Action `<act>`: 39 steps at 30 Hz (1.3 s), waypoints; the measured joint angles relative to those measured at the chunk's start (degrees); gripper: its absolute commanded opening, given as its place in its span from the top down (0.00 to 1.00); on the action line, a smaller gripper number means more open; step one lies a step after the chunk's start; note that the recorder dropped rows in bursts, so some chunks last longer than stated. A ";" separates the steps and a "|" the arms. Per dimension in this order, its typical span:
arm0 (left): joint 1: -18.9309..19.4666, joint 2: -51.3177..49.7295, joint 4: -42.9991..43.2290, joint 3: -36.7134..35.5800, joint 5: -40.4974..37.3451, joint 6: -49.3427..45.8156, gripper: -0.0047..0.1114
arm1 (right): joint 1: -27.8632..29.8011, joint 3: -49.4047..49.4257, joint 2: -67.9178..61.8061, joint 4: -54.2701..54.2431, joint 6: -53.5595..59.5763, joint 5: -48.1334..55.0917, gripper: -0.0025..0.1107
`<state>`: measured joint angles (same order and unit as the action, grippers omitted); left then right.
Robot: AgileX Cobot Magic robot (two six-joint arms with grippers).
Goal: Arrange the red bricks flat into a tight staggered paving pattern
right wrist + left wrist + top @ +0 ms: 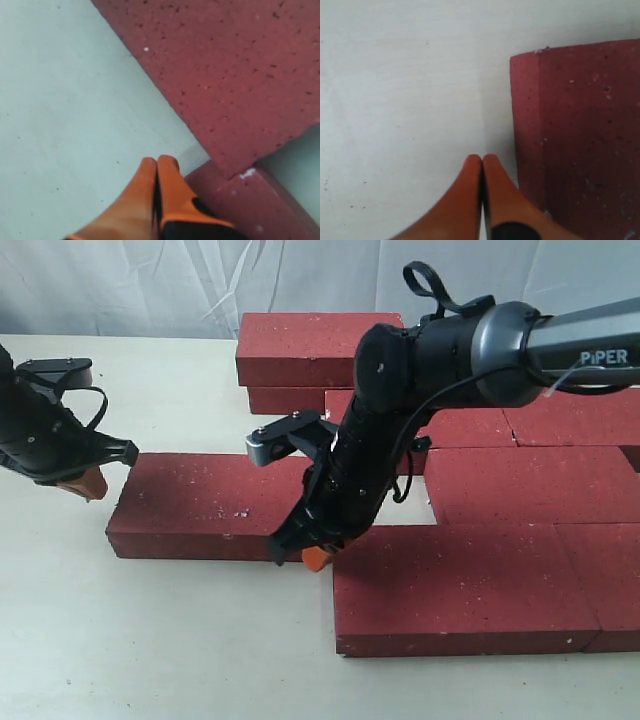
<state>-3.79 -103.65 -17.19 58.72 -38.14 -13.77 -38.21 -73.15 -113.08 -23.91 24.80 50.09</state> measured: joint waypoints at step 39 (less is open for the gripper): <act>0.00 0.00 -2.16 0.00 1.96 -0.11 0.96 | -0.31 -0.74 5.47 12.75 -19.35 -10.42 0.98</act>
<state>-3.79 -103.65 -19.34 58.72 -36.18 -13.88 -38.53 -73.90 -107.62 -11.16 5.45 39.67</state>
